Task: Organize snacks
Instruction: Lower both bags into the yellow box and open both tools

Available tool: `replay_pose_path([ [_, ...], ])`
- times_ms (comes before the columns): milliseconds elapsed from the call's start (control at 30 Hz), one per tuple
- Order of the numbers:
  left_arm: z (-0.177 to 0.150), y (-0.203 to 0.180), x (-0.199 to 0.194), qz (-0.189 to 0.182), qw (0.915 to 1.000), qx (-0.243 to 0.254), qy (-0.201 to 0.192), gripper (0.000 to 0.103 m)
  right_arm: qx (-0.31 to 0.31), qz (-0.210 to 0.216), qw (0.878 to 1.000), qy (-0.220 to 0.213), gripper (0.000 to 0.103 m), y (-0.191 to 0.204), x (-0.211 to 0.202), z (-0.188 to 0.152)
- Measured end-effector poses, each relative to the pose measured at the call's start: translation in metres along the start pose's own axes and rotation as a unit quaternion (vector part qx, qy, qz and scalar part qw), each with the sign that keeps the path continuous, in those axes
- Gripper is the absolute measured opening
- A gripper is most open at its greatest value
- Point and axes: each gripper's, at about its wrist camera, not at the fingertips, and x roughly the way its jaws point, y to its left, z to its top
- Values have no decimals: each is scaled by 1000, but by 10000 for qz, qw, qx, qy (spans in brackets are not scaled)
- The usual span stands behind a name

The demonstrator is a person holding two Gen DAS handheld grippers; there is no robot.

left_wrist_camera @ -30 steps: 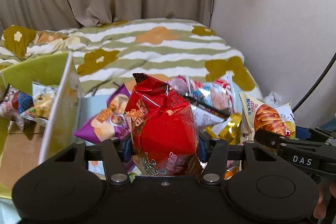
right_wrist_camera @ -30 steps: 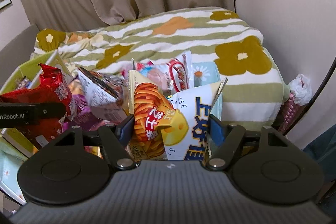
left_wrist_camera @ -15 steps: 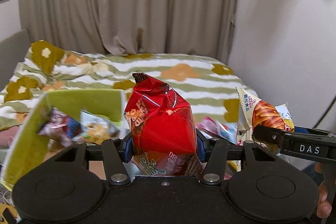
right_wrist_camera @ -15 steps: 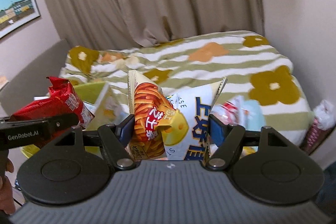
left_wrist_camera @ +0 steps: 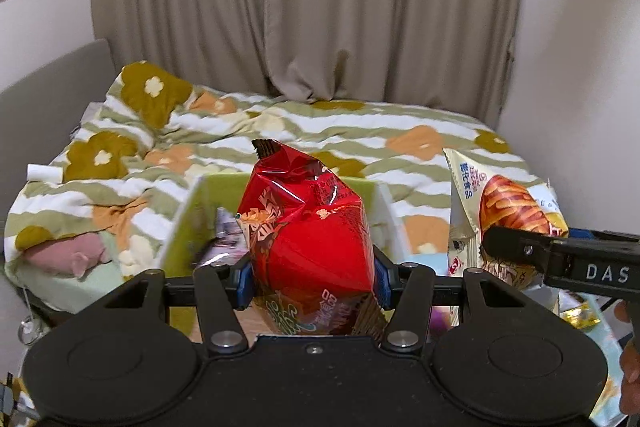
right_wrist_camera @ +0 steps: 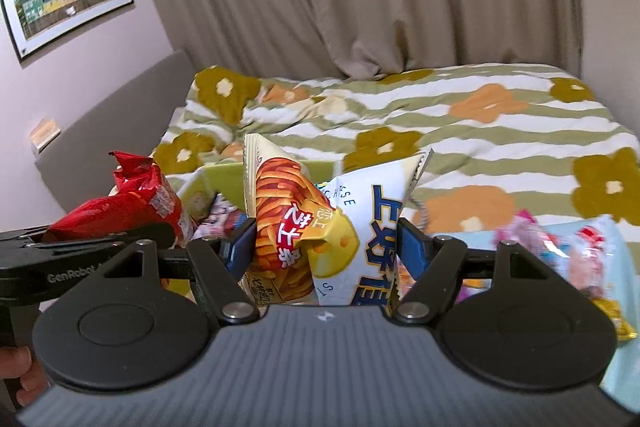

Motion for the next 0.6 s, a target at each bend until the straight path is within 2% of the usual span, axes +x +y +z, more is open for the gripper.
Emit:
replay_pose_path([
  [167,-6,37,25,-14,9995,70,312,59,-8,15,9998,194,87,41,35,3],
  [367,-21,55,60,-13,9958,619,680,61,254,-201,9986,420,87,75,70,-3],
  [433,-28,56,71,-16,9934,811,817,69,318,-300,9978,490,87,81,75,-7],
  [500,-33,58,79,-15,9917,902,916,93,319,-397,9971,561,87,84,83,-9],
  [600,-38,65,76,-105,9923,882,866,97,279,-526,9959,687,87,88,92,-13],
])
